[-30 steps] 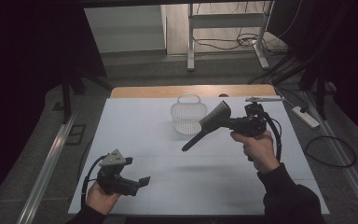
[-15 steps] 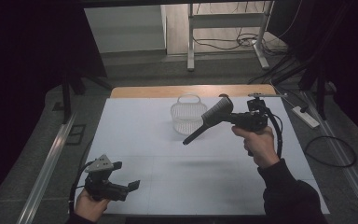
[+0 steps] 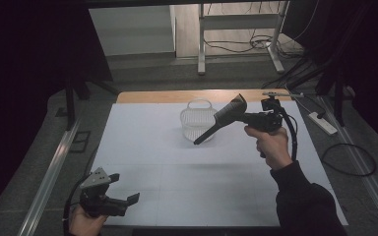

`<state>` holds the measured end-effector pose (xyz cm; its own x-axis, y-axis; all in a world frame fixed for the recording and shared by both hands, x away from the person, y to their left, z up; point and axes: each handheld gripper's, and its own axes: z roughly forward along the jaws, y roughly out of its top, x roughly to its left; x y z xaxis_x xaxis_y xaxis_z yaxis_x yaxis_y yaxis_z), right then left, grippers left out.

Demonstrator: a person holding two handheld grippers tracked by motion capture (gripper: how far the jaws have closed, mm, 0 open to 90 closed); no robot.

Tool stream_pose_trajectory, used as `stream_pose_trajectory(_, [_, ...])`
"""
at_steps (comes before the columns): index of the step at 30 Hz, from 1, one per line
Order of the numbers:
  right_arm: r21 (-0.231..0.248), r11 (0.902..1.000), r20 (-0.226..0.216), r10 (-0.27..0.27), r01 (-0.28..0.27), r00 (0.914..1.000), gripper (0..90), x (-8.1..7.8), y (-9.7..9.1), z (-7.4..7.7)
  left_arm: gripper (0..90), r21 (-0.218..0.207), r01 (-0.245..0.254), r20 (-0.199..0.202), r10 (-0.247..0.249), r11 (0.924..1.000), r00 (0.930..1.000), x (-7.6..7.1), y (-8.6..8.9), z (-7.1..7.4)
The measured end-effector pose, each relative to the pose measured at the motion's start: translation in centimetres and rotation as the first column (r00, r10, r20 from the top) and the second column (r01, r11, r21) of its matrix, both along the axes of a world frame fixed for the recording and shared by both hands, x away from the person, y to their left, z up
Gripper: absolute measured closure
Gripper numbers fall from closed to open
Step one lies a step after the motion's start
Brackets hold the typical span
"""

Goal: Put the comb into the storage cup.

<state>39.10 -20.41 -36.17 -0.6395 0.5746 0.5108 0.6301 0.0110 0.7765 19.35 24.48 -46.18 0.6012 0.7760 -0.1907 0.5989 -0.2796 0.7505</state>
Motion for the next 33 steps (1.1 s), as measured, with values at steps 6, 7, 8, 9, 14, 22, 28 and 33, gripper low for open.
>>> stream_pose_trajectory(6, [0.010,0.9998,-0.004,-0.016,0.016,0.9999,83.4,0.6,0.1,0.1,0.0,0.013,-0.028,0.006,0.028,0.9995,0.9996,-0.6,0.6,0.1])
stream_pose_trajectory(7, [0.013,0.9998,-0.004,-0.018,0.018,0.9998,83.4,0.8,0.1,0.1,0.0,0.014,-0.031,0.007,0.031,0.9994,0.9995,-0.7,0.7,0.1])
stream_pose_trajectory(8, [0.013,0.9997,-0.003,-0.020,0.020,0.9998,83.4,0.9,0.2,0.1,0.0,0.015,-0.033,0.006,0.033,0.9993,0.9994,-0.8,0.8,0.1])
stream_pose_trajectory(9, [0.012,0.9997,-0.004,-0.020,0.020,0.9998,83.4,1.0,0.2,0.2,0.0,0.017,-0.039,0.010,0.039,0.9991,0.9992,-0.9,0.9,0.0])
stream_pose_trajectory(14, [0.006,0.9995,0.004,-0.032,0.032,0.9995,83.4,1.6,0.4,0.6,0.0,0.013,-0.046,0.021,0.046,0.9989,0.9987,-1.2,1.2,0.1])
stream_pose_trajectory(22, [-0.001,0.9990,0.013,-0.044,0.044,0.9990,83.4,2.6,0.8,1.2,0.0,0.004,-0.051,0.026,0.051,0.9987,0.9983,-1.5,1.5,0.1])
stream_pose_trajectory(28, [-0.008,0.9985,0.018,-0.054,0.054,0.9984,83.4,3.3,1.3,1.5,0.0,0.005,-0.047,0.028,0.047,0.9989,0.9985,-1.6,1.5,0.2])
stream_pose_trajectory(33, [-0.014,0.9980,0.021,-0.061,0.062,0.9979,83.4,3.9,1.5,1.7,0.0,0.016,-0.035,0.024,0.035,0.9993,0.9991,-1.6,1.4,0.2])
